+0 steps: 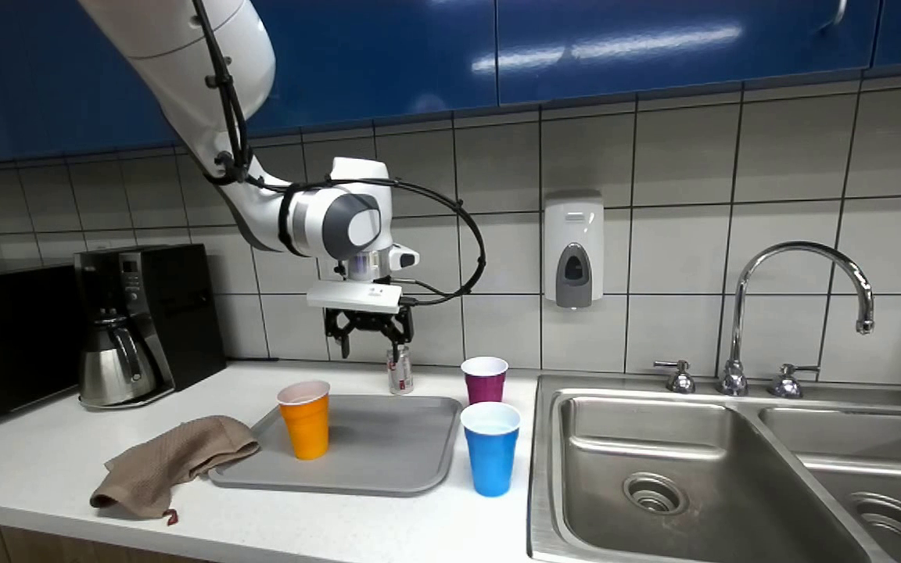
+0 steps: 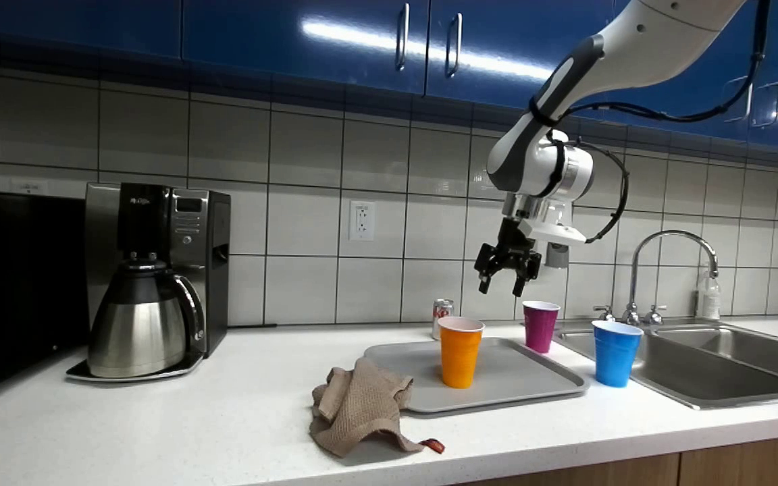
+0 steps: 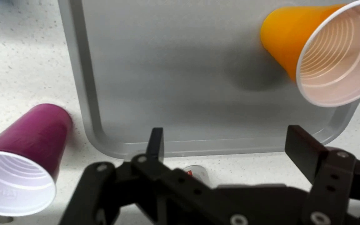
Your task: Remove the cups from the tray
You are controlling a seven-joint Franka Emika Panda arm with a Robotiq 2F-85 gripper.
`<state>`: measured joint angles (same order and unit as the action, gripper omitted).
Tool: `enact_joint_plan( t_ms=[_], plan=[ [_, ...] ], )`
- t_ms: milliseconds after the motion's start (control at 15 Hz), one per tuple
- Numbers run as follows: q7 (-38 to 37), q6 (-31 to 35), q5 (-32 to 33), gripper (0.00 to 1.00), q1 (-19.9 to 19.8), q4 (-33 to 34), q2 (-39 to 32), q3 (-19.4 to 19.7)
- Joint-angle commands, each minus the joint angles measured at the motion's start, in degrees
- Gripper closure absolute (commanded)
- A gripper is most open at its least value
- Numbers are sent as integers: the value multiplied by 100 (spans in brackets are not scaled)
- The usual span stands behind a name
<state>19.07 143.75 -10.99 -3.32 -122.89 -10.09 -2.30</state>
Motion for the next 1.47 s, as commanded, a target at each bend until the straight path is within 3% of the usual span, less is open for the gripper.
enact_joint_plan(
  t_ms=[0,667,1400],
  plan=[
    [311,-30,-183,0,43,-300,284,-149],
    [862,-142,-399,0,198,-704,365,-419],
    [845,-68,-206,0,225,-980,156,-383]
  ],
)
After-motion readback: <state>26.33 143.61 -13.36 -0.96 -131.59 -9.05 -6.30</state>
